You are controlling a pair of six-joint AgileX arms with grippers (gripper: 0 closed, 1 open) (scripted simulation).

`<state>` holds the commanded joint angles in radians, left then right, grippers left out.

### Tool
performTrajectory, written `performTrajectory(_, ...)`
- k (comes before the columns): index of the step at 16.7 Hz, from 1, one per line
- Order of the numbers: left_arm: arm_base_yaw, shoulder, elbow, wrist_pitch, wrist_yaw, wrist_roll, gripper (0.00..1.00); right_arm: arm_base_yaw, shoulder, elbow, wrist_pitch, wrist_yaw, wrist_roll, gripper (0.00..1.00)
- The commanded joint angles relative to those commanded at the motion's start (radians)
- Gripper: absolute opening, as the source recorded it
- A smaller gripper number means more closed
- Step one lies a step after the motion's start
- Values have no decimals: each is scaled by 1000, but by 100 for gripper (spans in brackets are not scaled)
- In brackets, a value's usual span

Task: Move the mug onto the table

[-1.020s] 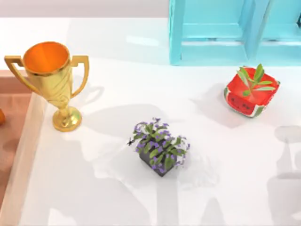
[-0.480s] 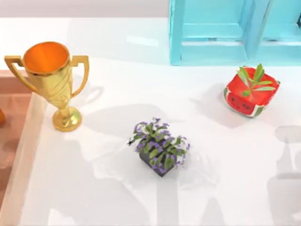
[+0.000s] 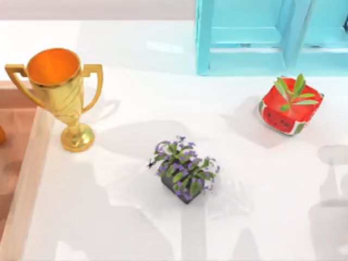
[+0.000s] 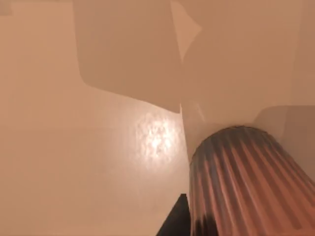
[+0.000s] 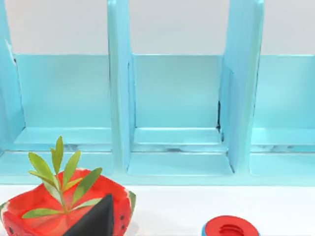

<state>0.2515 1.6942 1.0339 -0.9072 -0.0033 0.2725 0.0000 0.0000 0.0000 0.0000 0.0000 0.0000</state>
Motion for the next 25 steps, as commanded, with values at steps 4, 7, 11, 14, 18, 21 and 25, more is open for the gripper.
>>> performTrajectory(4, 1, -14, 81, -7, -7, -79, 0, 0, 0, 0, 0, 0, 0, 100)
performTrajectory(7, -52, -38, 163, -82, -12, -179, 0, 0, 0, 0, 0, 0, 0, 100)
performTrajectory(11, -229, -78, 247, -274, -8, -298, 0, 0, 0, 0, 0, 0, 0, 100)
performTrajectory(14, -335, -115, 271, -378, -2, -347, 0, 0, 0, 0, 0, 0, 0, 100)
performTrajectory(18, -358, -122, 275, -401, 0, -357, 0, 0, 0, 0, 0, 0, 0, 100)
performTrajectory(21, -368, -113, 275, -401, 0, -368, 0, 0, 0, 0, 0, 0, 0, 100)
performTrajectory(25, -521, -89, 302, -414, -1, -522, 0, 0, 0, 0, 0, 0, 0, 100)
